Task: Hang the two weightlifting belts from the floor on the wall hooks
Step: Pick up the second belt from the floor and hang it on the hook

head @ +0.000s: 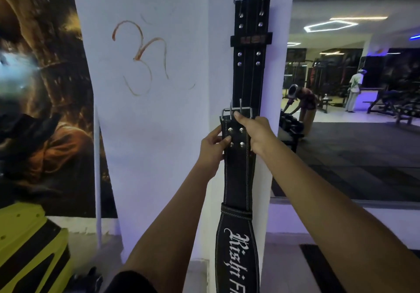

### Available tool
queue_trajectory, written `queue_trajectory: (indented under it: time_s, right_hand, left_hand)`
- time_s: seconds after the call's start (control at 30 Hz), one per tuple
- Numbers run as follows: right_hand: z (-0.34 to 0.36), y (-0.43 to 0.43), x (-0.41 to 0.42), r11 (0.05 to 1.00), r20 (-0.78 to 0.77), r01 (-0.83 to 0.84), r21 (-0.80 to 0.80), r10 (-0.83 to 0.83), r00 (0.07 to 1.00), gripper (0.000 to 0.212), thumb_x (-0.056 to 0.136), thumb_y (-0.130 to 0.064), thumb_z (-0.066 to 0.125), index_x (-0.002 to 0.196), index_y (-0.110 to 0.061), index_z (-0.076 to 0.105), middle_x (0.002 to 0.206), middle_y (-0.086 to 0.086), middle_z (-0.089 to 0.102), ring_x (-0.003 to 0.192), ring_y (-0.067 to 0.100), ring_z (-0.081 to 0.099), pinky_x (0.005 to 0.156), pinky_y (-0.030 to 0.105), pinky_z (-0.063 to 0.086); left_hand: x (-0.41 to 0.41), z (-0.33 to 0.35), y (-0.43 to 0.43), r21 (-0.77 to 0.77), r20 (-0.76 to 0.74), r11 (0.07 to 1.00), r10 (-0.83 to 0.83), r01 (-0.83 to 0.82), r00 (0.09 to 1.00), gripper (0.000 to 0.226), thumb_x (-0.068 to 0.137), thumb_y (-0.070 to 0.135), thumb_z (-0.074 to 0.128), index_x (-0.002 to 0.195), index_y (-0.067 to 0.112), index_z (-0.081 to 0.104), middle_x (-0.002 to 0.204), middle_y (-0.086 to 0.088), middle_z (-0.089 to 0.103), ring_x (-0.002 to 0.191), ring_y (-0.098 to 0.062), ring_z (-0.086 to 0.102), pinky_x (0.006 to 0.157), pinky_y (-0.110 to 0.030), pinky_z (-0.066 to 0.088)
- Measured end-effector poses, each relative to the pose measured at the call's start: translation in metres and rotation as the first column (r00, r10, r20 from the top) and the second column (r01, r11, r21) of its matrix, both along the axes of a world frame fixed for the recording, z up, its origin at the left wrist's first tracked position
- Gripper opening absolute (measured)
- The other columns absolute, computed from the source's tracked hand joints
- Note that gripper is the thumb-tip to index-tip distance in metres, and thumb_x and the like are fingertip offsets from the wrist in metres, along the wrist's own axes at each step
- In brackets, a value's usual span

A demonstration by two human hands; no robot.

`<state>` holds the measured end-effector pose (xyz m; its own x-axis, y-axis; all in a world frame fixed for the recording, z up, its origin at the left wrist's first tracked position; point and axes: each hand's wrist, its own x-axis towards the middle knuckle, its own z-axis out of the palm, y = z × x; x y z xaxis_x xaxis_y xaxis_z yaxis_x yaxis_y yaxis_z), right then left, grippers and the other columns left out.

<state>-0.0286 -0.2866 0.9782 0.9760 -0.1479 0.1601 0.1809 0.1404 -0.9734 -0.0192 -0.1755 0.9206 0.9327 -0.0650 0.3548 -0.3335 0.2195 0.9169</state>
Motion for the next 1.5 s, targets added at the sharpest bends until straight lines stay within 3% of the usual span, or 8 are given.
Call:
queue_trajectory:
  time_s: [0.23,0.5,0.63,0.77,0.9,1.1,1.27,1.5]
  right_hand:
    - [0.041,-0.020,0.018,0.998,0.022,0.059,-0.011,-0.059,0.998,0.095,0.048,-0.054,0.082,0.123,-0.003,0.054,0.121,0.016,0.063,0.111,0.033,0.061,0.095,0.045,0.051]
    - [0.037,-0.028,-0.022,0.986,-0.074,-0.033,-0.163,0.021,0.997,0.036,0.086,-0.019,0.065,0.115,0.000,0.060,0.087,0.010,0.067,0.075,0.023,0.063,0.065,0.034,0.054]
    - [0.062,-0.037,-0.025,0.989,-0.031,-0.030,-0.144,0.026,0.999,0.029,0.085,-0.015,0.065,0.111,-0.003,0.060,0.086,0.008,0.064,0.070,0.020,0.060,0.055,0.031,0.048]
    - [0.073,-0.037,-0.026,0.993,0.034,-0.041,-0.107,0.045,0.998,0.038,0.085,-0.026,0.066,0.117,-0.006,0.057,0.106,0.009,0.065,0.093,0.026,0.061,0.079,0.042,0.053]
    - [0.083,-0.037,-0.033,0.983,0.002,-0.120,-0.140,0.122,0.993,0.019,0.092,-0.008,0.055,0.111,-0.009,0.057,0.082,0.006,0.060,0.070,0.021,0.060,0.050,0.031,0.052]
    - [0.097,-0.044,-0.023,0.999,0.109,-0.055,0.001,0.054,0.993,0.015,0.090,0.001,0.052,0.091,-0.011,0.061,0.108,0.008,0.065,0.109,0.024,0.058,0.105,0.046,0.044]
    - [0.114,-0.051,-0.028,0.997,0.200,0.007,0.076,-0.022,0.980,0.014,0.089,-0.004,0.056,0.084,-0.015,0.063,0.123,0.010,0.064,0.113,0.022,0.059,0.108,0.042,0.042]
    - [0.137,-0.054,-0.035,0.989,0.260,0.057,0.135,-0.090,0.961,0.027,0.086,-0.005,0.061,0.113,-0.008,0.062,0.130,0.009,0.061,0.121,0.022,0.056,0.110,0.042,0.040]
  left_hand:
    - [-0.009,0.015,-0.017,0.039,0.020,0.999,0.003,-0.004,1.000,0.021,0.091,0.028,0.057,0.091,0.009,0.067,0.079,-0.003,0.068,0.075,-0.017,0.066,0.074,-0.038,0.058]
    - [-0.004,0.060,-0.027,-0.023,0.055,0.993,0.118,-0.117,0.991,0.032,0.090,0.025,0.060,0.097,-0.005,0.066,0.096,-0.023,0.070,0.085,-0.029,0.066,0.087,-0.044,0.055]
    - [-0.012,0.040,-0.025,0.021,0.035,1.000,-0.004,0.003,0.999,0.023,0.090,0.026,0.058,0.093,0.005,0.067,0.087,-0.012,0.071,0.080,-0.024,0.067,0.076,-0.036,0.058]
    - [-0.014,0.053,-0.026,0.003,0.112,0.999,0.035,-0.036,0.993,0.014,0.091,0.019,0.058,0.088,0.011,0.068,0.080,-0.006,0.071,0.073,-0.020,0.068,0.072,-0.032,0.060]
    - [-0.015,0.082,-0.028,0.025,0.174,0.999,0.020,-0.024,0.985,0.018,0.089,0.022,0.060,0.077,0.009,0.063,0.076,-0.008,0.065,0.070,-0.022,0.062,0.072,-0.036,0.054]
    - [-0.017,0.051,-0.026,0.175,0.047,0.964,-0.212,0.201,0.976,0.015,0.089,0.021,0.060,0.077,0.013,0.058,0.070,0.003,0.066,0.062,-0.008,0.064,0.054,-0.017,0.050]
    - [-0.021,0.029,-0.032,0.166,-0.017,0.925,-0.345,0.343,0.938,0.025,0.091,0.019,0.057,0.113,0.007,0.061,0.096,-0.004,0.072,0.086,-0.016,0.071,0.071,-0.025,0.057]
    - [-0.023,0.027,-0.040,0.171,0.013,0.948,-0.275,0.269,0.961,0.034,0.087,0.027,0.062,0.109,0.002,0.064,0.100,-0.014,0.072,0.090,-0.027,0.071,0.079,-0.034,0.058]
